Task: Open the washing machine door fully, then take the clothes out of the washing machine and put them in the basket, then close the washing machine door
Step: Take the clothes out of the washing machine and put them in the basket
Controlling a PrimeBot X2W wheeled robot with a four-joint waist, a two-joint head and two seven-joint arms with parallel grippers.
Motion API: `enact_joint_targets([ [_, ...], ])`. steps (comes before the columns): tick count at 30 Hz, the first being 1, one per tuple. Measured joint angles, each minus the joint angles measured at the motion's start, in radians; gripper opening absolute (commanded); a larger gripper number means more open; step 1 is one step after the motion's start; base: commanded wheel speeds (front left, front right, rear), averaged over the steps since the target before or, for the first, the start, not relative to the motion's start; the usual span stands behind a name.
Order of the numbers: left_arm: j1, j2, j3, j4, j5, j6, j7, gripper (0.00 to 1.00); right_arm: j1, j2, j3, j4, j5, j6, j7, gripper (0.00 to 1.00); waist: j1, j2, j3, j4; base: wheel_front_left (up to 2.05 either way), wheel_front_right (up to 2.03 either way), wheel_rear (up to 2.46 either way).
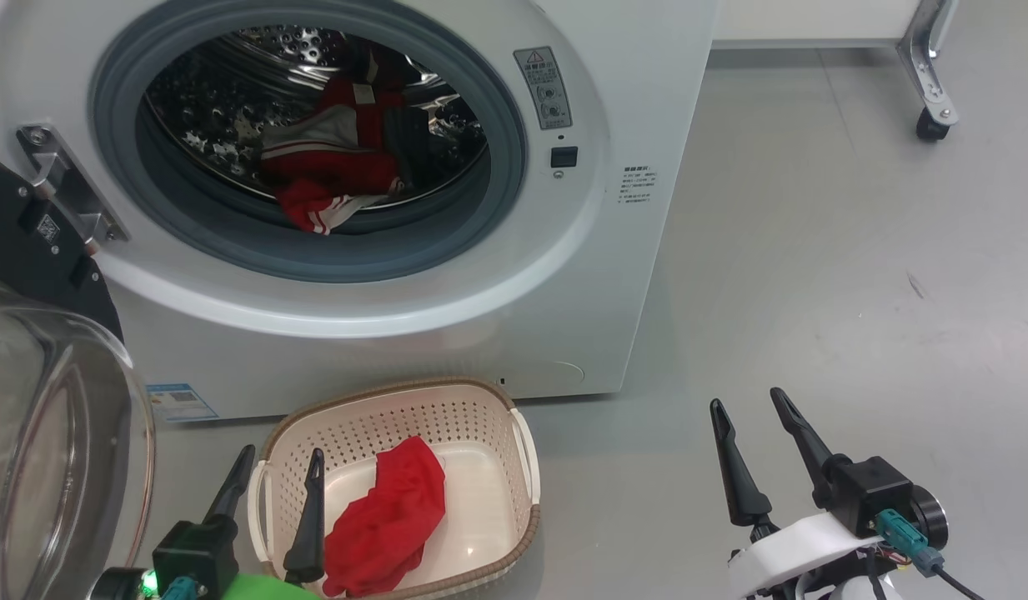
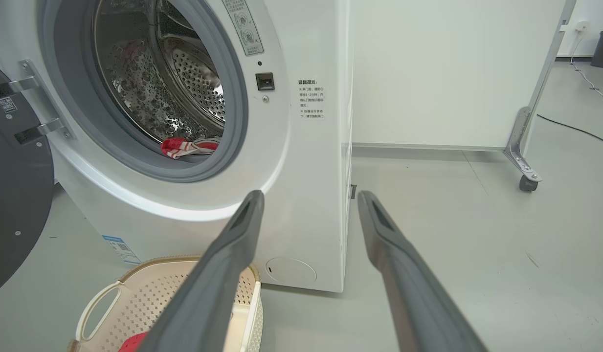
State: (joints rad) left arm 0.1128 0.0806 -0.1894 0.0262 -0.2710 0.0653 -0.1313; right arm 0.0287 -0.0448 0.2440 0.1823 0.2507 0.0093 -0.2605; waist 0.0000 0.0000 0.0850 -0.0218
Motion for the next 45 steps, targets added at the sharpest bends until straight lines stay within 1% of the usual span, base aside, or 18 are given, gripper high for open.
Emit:
enact_joint_targets([
  [6, -0.019, 0.004, -0.004, 0.001, 0.000, 0.000, 0.017, 1.00, -0.020, 0.000, 0.011, -0.022, -0.010, 0.000, 0.000, 1.00, 0.0000, 0.0000, 0.061, -0.008, 0.00, 0.00, 0.00],
  [9, -0.051, 0.004, -0.002, 0.011, -0.006, -0.002, 0.028, 1.00, -0.041, 0.000, 0.020, -0.029, -0.017, 0.007, 0.000, 1.00, 0.0000, 0.0000, 0.097, -0.012, 0.00, 0.00, 0.00],
  [16, -0.185, 0.005, -0.008, 0.068, -0.011, -0.025, 0.069, 1.00, -0.094, -0.001, 0.027, -0.049, -0.034, 0.010, 0.000, 1.00, 0.0000, 0.0000, 0.189, -0.023, 0.00, 0.00, 0.00],
  [18, -0.226, 0.002, -0.009, 0.087, -0.031, -0.041, 0.091, 1.00, -0.115, -0.001, 0.036, -0.058, -0.034, 0.010, 0.000, 1.00, 0.0000, 0.0000, 0.217, -0.027, 0.00, 0.00, 0.00],
  [21, -0.293, 0.001, -0.007, 0.114, -0.064, -0.055, 0.130, 1.00, -0.149, -0.001, 0.052, -0.069, -0.033, 0.010, 0.000, 1.00, 0.0000, 0.0000, 0.258, -0.034, 0.00, 0.00, 0.00],
  [24, -0.368, 0.007, -0.002, 0.142, -0.067, -0.063, 0.176, 1.00, -0.181, -0.002, 0.063, -0.082, -0.030, 0.010, 0.000, 1.00, 0.0000, 0.0000, 0.300, -0.044, 0.00, 0.00, 0.00],
  [30, -0.516, 0.059, 0.023, 0.197, -0.074, -0.080, 0.276, 1.00, -0.234, -0.003, 0.086, -0.097, 0.007, 0.004, 0.000, 1.00, 0.0000, 0.0000, 0.380, -0.075, 0.00, 0.00, 0.00],
  [31, -0.538, 0.066, 0.026, 0.203, -0.075, -0.081, 0.291, 1.00, -0.241, -0.004, 0.088, -0.099, 0.014, -0.003, 0.000, 1.00, 0.0000, 0.0000, 0.392, -0.082, 0.00, 0.00, 0.00],
  [33, -0.583, 0.079, 0.030, 0.217, -0.078, -0.089, 0.318, 1.00, -0.253, -0.004, 0.093, -0.104, 0.027, -0.004, 0.000, 1.00, 0.0000, 0.0000, 0.414, -0.097, 0.00, 0.00, 0.00],
  [36, -0.675, 0.119, 0.036, 0.234, -0.072, -0.104, 0.359, 1.00, -0.277, -0.005, 0.104, -0.109, 0.056, -0.019, 0.000, 1.00, 0.0001, 0.0000, 0.451, -0.131, 0.00, 0.00, 0.00],
  [42, -0.813, 0.184, 0.072, 0.251, -0.035, -0.105, 0.366, 1.00, -0.309, -0.005, 0.134, -0.113, 0.100, -0.024, 0.000, 1.00, 0.0001, 0.0000, 0.492, -0.183, 0.00, 0.00, 0.00],
  [45, -0.863, 0.214, 0.091, 0.262, -0.007, -0.100, 0.362, 1.00, -0.320, -0.005, 0.153, -0.115, 0.121, -0.039, 0.000, 1.00, 0.0001, 0.0000, 0.506, -0.209, 0.00, 0.00, 0.00],
])
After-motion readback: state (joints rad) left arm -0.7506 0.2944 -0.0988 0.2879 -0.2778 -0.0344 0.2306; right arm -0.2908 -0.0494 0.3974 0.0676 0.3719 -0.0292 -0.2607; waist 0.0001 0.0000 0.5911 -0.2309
